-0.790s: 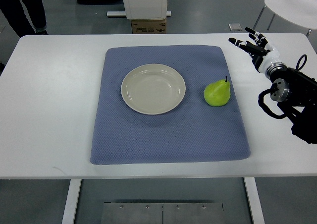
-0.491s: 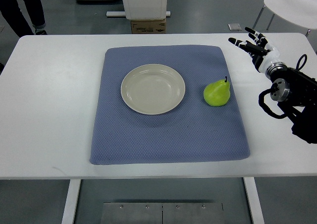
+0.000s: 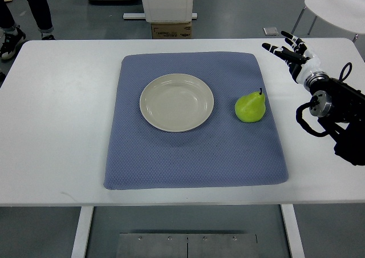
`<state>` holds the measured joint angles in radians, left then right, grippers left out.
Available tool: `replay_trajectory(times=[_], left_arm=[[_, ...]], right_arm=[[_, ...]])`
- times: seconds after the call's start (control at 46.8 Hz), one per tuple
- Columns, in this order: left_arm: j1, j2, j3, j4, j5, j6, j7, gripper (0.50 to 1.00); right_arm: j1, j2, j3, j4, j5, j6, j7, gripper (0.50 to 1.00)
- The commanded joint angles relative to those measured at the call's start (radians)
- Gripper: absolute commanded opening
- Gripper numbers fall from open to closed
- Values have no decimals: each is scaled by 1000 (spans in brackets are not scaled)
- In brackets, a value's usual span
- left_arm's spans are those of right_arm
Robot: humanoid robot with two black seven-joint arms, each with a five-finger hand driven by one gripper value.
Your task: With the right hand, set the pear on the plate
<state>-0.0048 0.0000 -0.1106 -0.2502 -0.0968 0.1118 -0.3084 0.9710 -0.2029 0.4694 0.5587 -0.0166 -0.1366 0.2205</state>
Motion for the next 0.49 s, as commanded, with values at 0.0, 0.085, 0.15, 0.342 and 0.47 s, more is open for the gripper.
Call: replay_trajectory(times=[0.0,0.085,0.15,0.342,0.47], left_arm=[[0,0,0,0,0,0,0,1000],[0,0,0,0,0,0,0,1000],[0,0,0,0,0,0,0,1000],[0,0,0,0,0,0,0,1000],[0,0,0,0,0,0,0,1000]], right_arm=[[6,3,0,1,0,-1,0,1000],[6,7,0,0,0,-1,5,1000],[8,13,0,-2,0,-1,25,1000],[-11,16,2,-16,1,-1,62,1000],[-6,28,2,-28,3,-1,63,1000]])
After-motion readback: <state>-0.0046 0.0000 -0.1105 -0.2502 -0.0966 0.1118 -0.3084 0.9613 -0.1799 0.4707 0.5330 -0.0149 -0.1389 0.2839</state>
